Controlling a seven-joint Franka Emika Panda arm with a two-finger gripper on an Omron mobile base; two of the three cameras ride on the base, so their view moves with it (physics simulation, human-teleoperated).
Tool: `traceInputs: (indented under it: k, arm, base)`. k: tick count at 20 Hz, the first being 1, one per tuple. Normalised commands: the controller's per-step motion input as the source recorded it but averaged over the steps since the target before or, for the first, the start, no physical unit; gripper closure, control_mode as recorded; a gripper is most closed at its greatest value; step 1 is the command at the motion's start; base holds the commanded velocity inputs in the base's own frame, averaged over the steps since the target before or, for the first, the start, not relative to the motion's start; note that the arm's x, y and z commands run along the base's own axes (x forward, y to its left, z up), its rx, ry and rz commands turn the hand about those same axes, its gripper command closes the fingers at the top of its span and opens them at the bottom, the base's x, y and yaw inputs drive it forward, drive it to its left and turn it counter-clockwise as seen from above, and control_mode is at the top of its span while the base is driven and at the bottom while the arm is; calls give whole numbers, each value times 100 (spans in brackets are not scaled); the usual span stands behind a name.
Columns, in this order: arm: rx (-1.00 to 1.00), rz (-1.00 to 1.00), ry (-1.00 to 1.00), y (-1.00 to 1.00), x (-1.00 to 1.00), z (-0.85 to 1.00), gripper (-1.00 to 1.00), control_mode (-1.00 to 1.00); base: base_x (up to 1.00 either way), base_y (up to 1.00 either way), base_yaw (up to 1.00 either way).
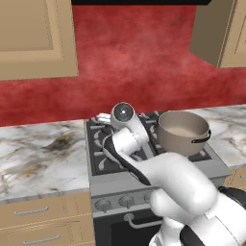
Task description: Pick the kettle from the counter and place it on a stove burner. Then turn the burner on.
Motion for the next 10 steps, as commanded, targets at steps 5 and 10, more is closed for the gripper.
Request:
traceInputs:
  k: [5,10]
  arm:
    - [1,0,0,-20,-100,-11,-100,-100]
    - [2,4,0,-36,-100,-6,-100,-100]
  base:
    - [0,0,0]
    - [0,0,0]
